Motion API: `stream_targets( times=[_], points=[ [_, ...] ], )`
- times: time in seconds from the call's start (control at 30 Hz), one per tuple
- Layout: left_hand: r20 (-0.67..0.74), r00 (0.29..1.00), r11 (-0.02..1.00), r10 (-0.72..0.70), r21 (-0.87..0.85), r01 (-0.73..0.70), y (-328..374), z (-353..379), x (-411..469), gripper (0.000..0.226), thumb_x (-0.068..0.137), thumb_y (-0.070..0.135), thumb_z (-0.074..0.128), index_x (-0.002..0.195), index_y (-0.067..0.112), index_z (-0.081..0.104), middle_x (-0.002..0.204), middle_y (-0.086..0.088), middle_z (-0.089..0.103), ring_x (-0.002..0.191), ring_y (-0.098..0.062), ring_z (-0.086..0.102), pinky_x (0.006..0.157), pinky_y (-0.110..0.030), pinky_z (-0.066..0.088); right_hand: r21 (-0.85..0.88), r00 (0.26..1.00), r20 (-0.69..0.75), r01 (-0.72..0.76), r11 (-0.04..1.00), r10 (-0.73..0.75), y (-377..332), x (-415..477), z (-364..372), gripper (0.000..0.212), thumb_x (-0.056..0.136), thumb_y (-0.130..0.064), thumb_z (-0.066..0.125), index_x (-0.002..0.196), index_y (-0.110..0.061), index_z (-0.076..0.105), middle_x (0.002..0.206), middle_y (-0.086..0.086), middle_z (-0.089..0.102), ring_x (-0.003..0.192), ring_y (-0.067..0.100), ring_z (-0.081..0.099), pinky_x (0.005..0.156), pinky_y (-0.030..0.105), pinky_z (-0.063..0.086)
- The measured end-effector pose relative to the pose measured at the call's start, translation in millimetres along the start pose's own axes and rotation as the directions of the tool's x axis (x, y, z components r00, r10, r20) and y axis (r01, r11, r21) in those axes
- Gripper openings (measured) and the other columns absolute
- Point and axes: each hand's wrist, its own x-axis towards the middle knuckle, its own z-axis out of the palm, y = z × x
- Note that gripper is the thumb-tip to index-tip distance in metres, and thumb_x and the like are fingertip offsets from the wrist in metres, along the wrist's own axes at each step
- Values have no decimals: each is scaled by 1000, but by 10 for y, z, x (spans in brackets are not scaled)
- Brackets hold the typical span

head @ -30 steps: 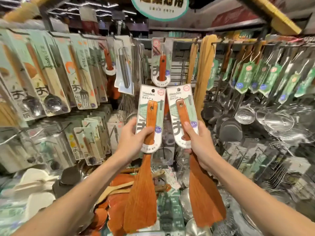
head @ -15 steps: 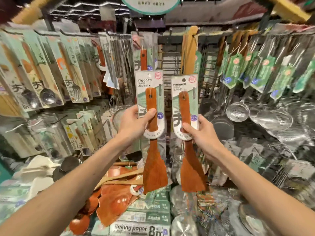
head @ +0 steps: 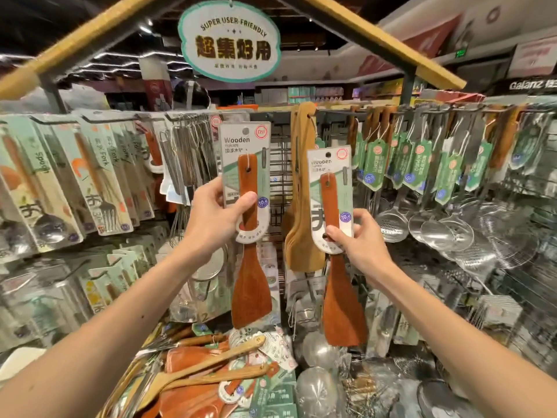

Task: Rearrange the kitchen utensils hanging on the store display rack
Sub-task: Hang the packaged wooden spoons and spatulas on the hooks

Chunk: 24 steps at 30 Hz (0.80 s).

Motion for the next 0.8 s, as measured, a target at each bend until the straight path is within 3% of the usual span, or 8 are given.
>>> stream_targets(
  times=[0.13,0.33,0.67,0.8],
  points=[
    [-34,998,999,51,-3,-51,99,-67,126,25,90,11,71,109,26,61,102,10,74,86,-4,73,70,-24,60,2,998,-10,65,998,-65,-80,29,85,28,89,-12,71,112,-10,56,91,-2,75,76,5,73,60,19,55],
    [-31,998,998,54,20,-54,176,-87,259,24,90,16,72,103,33,61,103,6,76,90,-10,74,81,-42,61,70,995,-47,95,993,-92,-245,187,154,18,93,-17,67,107,-15,56,98,3,75,83,16,74,73,36,61],
    [-34,999,1000,15,4,-15,185,-84,206,22,91,16,70,106,30,61,103,5,76,90,-12,74,78,-41,61,48,979,-17,204,978,-204,-336,171,206,17,94,-14,67,99,-27,57,98,-5,73,84,8,72,78,31,58],
    [-29,1000,1000,-2,-7,1,184,-57,177,22,91,16,70,105,31,61,102,4,76,90,-14,74,66,-35,60,74,974,-23,228,971,-227,-437,198,216,14,94,-16,67,101,-25,58,97,-2,74,86,11,73,81,36,59]
  ],
)
